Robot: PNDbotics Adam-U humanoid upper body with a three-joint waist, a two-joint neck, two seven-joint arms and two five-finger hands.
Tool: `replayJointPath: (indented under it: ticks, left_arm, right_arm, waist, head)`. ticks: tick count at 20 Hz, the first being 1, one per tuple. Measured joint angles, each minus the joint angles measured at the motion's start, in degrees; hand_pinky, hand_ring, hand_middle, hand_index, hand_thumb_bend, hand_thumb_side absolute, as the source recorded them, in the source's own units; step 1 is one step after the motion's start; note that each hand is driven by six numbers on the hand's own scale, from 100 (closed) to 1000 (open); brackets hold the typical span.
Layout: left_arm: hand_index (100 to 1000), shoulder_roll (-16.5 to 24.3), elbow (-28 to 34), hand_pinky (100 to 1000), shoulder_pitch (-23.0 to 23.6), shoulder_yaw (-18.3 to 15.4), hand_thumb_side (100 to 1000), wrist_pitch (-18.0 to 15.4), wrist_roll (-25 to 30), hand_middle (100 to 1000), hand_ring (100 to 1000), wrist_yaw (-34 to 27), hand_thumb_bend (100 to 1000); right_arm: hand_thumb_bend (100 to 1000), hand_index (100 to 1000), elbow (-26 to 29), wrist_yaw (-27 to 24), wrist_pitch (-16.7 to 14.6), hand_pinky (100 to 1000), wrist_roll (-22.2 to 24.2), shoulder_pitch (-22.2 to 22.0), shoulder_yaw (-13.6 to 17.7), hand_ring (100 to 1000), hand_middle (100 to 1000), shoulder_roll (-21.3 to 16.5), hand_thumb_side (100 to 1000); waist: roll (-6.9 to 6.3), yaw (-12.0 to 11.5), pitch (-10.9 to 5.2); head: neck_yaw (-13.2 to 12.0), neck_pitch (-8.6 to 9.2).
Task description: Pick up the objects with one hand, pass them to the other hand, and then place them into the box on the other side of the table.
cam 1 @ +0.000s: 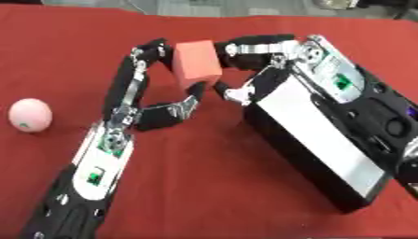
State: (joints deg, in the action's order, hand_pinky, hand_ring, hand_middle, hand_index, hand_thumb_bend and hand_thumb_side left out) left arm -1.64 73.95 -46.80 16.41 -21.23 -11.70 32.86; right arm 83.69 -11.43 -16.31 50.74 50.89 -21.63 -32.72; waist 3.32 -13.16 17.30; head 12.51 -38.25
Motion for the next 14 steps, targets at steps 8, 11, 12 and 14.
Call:
replayJointPath:
  ticks: [8, 11, 12, 14]
  left_arm:
    - [560, 0.01, 1.56, 912, 0.42, 0.03, 326, -0.32, -0.29, 421, 597, -0.06, 100]
    - [559, 0.01, 2.02, 910, 0.46, 0.04, 323, -0.35, -0.32, 420, 597, -0.06, 100]
    - [559, 0.02, 2.15, 909, 0.46, 0.04, 320, -0.37, -0.35, 420, 597, -0.08, 100]
    - [558, 0.21, 2.33, 907, 0.53, -0.02, 315, 0.04, -1.04, 420, 597, -0.20, 100]
  right_arm:
    - [100, 1000, 2.69, 0.00, 0.43, 1000, 0.16, -0.09, 0.75, 1000, 1000, -0.87, 129]
    - [100, 1000, 2.92, 0.00, 0.20, 1000, -0.07, -0.08, 1.53, 1000, 1000, -0.85, 112]
    - [100, 1000, 3.18, 0.00, 0.05, 1000, -0.21, -0.08, 1.91, 1000, 1000, -0.85, 116]
    - [100, 1000, 3.26, 0.00, -0.48, 1000, -0.36, -0.08, 2.94, 1000, 1000, -0.87, 122]
  waist:
    - [0.00, 0.00, 0.00]
    - [0.00, 0.06, 0.00]
    - [0.00, 0.09, 0.00]
    - [0.00, 0.13, 0.00]
  head:
    - [-0.32, 0.09]
    - [-0.41, 0.10]
    - [-0.47, 0.10]
    - [-0.54, 0.10]
